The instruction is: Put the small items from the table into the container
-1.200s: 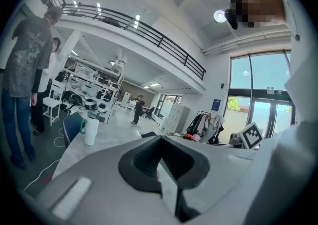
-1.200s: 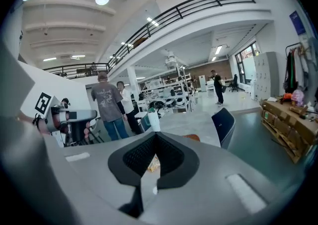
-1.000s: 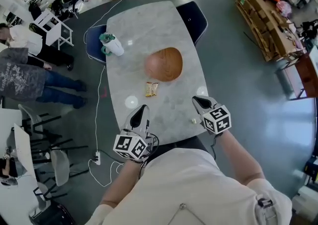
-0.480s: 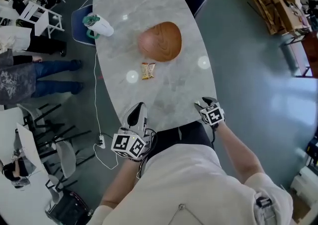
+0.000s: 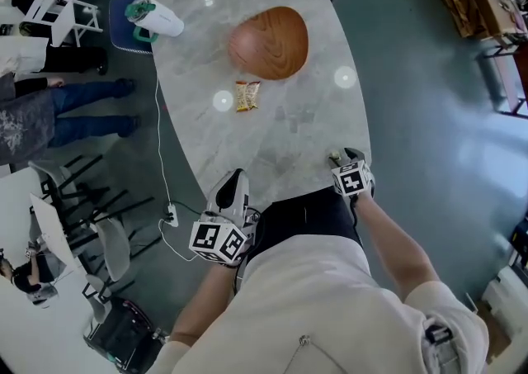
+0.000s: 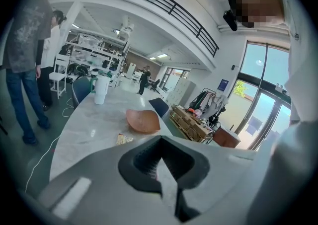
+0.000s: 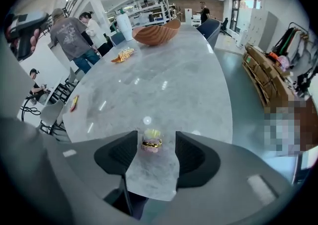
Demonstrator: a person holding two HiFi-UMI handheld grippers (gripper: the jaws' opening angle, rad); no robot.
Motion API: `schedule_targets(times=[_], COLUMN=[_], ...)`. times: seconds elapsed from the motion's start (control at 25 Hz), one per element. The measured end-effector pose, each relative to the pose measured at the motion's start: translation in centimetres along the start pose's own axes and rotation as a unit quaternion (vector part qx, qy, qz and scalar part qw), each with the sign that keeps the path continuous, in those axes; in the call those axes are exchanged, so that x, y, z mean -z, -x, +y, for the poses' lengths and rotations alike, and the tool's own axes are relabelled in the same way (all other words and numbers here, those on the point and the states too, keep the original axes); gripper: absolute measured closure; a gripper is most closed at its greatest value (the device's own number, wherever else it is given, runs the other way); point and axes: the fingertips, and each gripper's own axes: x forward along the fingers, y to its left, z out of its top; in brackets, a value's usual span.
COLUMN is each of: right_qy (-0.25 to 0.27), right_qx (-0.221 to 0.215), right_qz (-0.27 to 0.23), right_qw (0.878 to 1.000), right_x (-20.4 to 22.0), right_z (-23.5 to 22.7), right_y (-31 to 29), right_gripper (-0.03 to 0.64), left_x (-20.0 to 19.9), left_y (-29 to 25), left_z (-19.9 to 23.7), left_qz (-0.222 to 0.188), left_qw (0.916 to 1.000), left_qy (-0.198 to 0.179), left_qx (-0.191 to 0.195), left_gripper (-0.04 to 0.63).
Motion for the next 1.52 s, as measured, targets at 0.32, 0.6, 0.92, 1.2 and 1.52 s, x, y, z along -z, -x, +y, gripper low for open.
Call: schedule_targets(times=[0.32, 0.6, 0.92, 1.2, 1.52], right_qy=[0.023, 0.029, 0.06, 0.083, 0.085], right_qx=[0.02, 0.021, 0.006, -0.025, -0.032], right_qz=[0.001, -0.097, -0.26, -0.35, -0.366], right_qw=[1.0, 0.995, 0.964, 0.933, 0.926], right_x=[-0.6, -7.3, -18.3, -23.6, -24.1], right_z=[1.5, 3.4, 7.4, 11.4, 12.5], right_y=[0.3, 6.3, 18.1, 26.6, 28.9], right_gripper=[0.481, 0.482, 0.482, 0.482, 0.482], left_x=[-0.5, -3.7, -8.0, -11.8, -12.7], left_y=[0.6, 2.3, 4.7, 6.0, 7.3], left_z=[0.3, -0.5, -1.2, -1.1, -1.5], left_qz=[-0.01, -0.048, -0.121, -0.171, -0.188], left_qw=[0.9999, 0.9986, 0.9918, 0.9828, 0.9793], left_qy=[-0.004, -0.023, -0.041, -0.067, -0.075], left_qx=[-0.004, 0.004, -0.003, -0.012, -0.014], left_gripper=[0.592, 0.592, 0.592, 0.592, 0.592])
